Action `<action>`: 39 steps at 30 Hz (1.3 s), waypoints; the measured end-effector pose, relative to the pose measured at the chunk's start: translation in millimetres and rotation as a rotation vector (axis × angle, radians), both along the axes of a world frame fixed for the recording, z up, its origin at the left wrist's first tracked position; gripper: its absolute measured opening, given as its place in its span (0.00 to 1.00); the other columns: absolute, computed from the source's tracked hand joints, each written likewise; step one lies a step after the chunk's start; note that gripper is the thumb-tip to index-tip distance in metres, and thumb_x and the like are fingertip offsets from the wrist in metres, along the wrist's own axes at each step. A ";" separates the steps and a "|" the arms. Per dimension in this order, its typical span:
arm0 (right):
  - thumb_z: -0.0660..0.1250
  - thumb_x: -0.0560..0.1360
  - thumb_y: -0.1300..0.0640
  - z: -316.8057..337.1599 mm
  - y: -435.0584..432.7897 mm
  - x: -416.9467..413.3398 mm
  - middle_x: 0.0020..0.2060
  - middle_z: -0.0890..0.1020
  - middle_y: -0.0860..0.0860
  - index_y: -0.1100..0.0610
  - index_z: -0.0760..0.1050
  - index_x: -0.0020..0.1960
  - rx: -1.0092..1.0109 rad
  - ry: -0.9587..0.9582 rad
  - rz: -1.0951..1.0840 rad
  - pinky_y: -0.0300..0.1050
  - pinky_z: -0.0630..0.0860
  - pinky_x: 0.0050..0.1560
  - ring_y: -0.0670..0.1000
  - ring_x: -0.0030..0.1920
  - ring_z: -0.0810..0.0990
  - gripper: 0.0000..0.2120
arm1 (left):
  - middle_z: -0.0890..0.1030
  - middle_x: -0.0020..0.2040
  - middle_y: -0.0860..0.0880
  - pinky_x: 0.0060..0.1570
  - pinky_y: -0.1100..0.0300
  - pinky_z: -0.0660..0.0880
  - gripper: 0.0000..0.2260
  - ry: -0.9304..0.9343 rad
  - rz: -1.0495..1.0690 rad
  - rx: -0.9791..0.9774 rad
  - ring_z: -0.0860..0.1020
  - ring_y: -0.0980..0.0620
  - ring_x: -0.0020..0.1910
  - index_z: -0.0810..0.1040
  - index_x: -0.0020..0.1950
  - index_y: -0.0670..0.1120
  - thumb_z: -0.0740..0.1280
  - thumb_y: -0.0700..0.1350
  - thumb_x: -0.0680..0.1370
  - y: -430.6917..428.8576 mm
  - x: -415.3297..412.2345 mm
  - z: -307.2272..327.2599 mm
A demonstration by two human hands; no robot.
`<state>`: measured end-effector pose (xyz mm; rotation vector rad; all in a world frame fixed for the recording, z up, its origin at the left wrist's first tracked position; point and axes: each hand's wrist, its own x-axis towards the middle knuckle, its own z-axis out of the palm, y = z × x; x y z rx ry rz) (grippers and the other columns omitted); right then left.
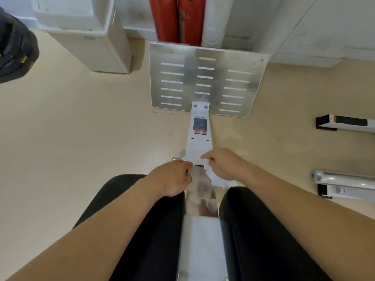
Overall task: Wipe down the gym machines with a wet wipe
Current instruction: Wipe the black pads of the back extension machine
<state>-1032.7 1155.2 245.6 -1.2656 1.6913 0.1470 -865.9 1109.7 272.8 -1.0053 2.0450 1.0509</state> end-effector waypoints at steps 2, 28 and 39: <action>0.53 0.81 0.64 -3.4 -18.2 -20.7 0.70 0.72 0.53 0.57 0.71 0.70 -0.070 0.004 -0.089 0.36 0.64 0.60 0.53 0.68 0.70 0.19 | 0.68 0.73 0.48 0.65 0.60 0.63 0.19 0.037 0.173 0.025 0.68 0.49 0.70 0.66 0.74 0.48 0.56 0.43 0.82 -22.7 -9.8 -20.1; 0.48 0.82 0.46 -166.6 -77.5 -17.1 0.78 0.40 0.53 0.57 0.42 0.79 0.221 -0.022 0.343 0.60 0.49 0.76 0.53 0.78 0.40 0.31 | 0.72 0.70 0.47 0.68 0.57 0.65 0.18 -0.047 0.595 0.083 0.71 0.48 0.68 0.70 0.71 0.46 0.57 0.41 0.80 -77.8 -68.6 -154.5; 0.44 0.81 0.38 -125.2 -39.9 -34.8 0.78 0.38 0.47 0.53 0.35 0.78 0.193 -0.140 0.460 0.53 0.41 0.76 0.46 0.77 0.38 0.34 | 0.76 0.66 0.48 0.62 0.58 0.71 0.17 -0.086 0.509 0.141 0.74 0.49 0.63 0.75 0.65 0.48 0.57 0.38 0.78 -83.8 -56.4 -165.8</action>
